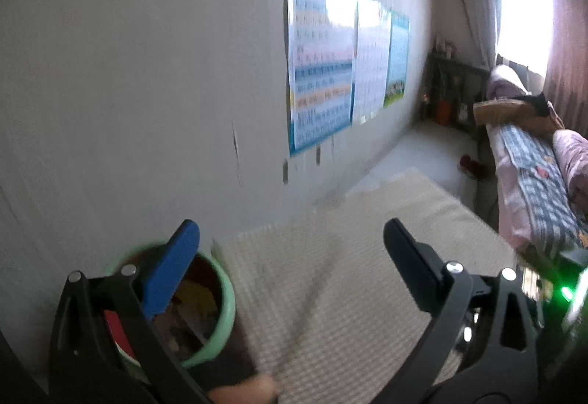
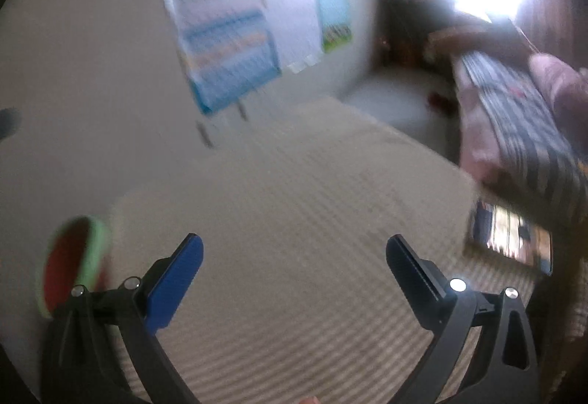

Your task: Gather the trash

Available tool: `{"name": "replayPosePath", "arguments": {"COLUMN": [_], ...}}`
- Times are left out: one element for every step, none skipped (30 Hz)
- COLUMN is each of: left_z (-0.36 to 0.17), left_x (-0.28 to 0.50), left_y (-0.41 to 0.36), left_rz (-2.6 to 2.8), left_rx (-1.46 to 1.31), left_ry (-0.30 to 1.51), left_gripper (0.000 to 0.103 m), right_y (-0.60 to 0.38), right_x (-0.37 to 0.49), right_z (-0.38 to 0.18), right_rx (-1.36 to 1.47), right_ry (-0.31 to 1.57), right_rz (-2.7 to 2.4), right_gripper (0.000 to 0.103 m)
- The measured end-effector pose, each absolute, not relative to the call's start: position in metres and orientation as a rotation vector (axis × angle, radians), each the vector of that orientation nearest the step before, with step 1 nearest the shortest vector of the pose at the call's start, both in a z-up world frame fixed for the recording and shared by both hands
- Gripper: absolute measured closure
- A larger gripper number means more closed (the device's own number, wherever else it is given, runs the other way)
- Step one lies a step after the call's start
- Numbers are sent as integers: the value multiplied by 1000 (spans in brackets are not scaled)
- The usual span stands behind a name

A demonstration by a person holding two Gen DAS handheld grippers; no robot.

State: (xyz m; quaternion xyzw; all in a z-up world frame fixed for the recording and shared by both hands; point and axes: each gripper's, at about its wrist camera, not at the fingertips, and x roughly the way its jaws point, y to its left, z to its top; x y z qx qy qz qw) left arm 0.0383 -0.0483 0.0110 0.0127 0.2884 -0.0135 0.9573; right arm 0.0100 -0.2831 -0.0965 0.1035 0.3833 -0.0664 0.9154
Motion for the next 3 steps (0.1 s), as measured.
{"name": "replayPosePath", "arguments": {"left_z": [1, -8, -16], "left_x": [41, 43, 45], "left_y": [-43, -39, -34], "left_rz": [-29, -29, -27], "left_rx": [21, 16, 7], "left_ry": [619, 646, 675], "left_gripper": [5, 5, 5], "right_y": [-295, -303, -311], "right_x": [20, 26, 33], "right_z": [-117, -129, -141], "right_rx": [209, 210, 212], "right_ry": [828, 851, 879], "right_rz": [-179, -205, -236], "right_gripper": [7, 7, 7]}}
